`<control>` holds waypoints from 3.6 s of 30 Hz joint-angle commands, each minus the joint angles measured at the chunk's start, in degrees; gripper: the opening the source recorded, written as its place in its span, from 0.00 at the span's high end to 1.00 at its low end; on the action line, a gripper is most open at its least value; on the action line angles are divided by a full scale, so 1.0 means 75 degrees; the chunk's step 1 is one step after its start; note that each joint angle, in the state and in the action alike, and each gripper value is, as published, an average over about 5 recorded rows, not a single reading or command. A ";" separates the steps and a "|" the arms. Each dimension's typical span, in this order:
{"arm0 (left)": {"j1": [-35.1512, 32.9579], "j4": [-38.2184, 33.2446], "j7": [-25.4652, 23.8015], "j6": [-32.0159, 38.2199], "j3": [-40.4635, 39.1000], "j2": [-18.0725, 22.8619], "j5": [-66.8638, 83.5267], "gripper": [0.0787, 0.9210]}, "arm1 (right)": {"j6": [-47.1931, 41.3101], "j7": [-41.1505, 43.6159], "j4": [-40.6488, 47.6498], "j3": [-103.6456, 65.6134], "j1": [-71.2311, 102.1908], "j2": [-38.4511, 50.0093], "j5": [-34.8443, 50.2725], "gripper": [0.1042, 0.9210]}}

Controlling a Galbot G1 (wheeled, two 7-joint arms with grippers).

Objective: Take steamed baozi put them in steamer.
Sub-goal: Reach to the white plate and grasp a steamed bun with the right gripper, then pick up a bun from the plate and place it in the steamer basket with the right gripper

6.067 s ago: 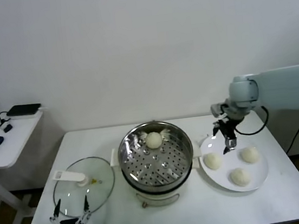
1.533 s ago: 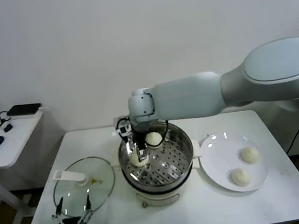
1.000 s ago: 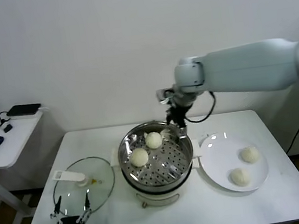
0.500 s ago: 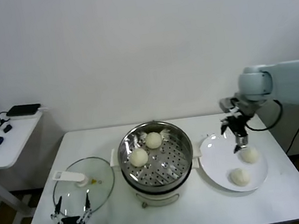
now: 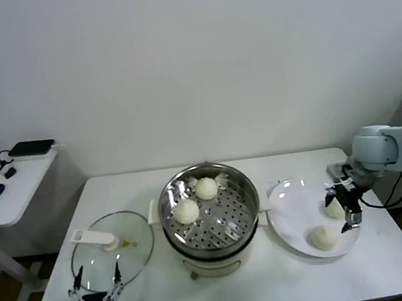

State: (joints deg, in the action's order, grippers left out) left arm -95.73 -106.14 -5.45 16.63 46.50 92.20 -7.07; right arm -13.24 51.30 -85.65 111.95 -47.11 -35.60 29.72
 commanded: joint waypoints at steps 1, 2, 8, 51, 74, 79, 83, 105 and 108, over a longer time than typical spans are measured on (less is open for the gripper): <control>-0.0019 0.0015 -0.0001 0.0000 0.0028 0.0361 -0.0004 0.12 | -0.0081 -0.0299 0.0089 -0.0962 0.1489 0.0415 -0.0558 0.12; -0.0020 0.0018 -0.0002 -0.0001 0.0033 0.0357 -0.0005 0.12 | -0.0097 -0.0329 0.0129 -0.1059 0.1645 0.0408 -0.0601 0.12; -0.0038 0.0030 -0.0004 0.0012 0.0028 0.0354 -0.0042 0.12 | -0.0167 -0.0536 0.0336 -0.1622 0.2355 0.0307 -0.0775 0.12; -0.0061 -0.0074 -0.0016 -0.0021 0.0061 0.0374 -0.0092 0.12 | 0.2315 0.0791 0.0664 0.0234 -0.2159 -0.1189 0.0071 0.42; -0.0154 -0.0130 0.0027 0.0070 0.0055 0.0374 -0.0055 0.12 | 0.4212 -0.0222 -0.1716 -0.2447 -0.1240 -0.3951 -0.2090 0.44; -0.0159 -0.0172 0.0040 0.0082 0.0078 0.0372 -0.0053 0.12 | 0.4095 -0.0302 -0.1558 -0.2606 -0.0367 -0.4220 -0.2830 0.44; -0.0164 -0.0163 0.0048 0.0117 0.0115 0.0368 -0.0050 0.12 | 0.4072 -0.0338 -0.1307 -0.2679 0.0208 -0.4246 -0.3324 0.44; -0.0074 0.0086 0.0057 0.0193 0.0159 0.0374 -0.0074 0.12 | 0.4240 -0.0783 -0.0346 -0.2858 0.1086 -0.4529 -0.3712 0.35; -0.0082 0.0072 0.0053 0.0192 0.0168 0.0374 -0.0073 0.12 | 0.4437 -0.0708 -0.0316 -0.2743 0.0682 -0.4483 -0.3257 0.25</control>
State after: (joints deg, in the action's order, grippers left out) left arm -96.26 -105.59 -5.03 18.04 47.68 92.20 -7.59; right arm 18.16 47.36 -89.94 91.15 -41.03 -68.69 3.13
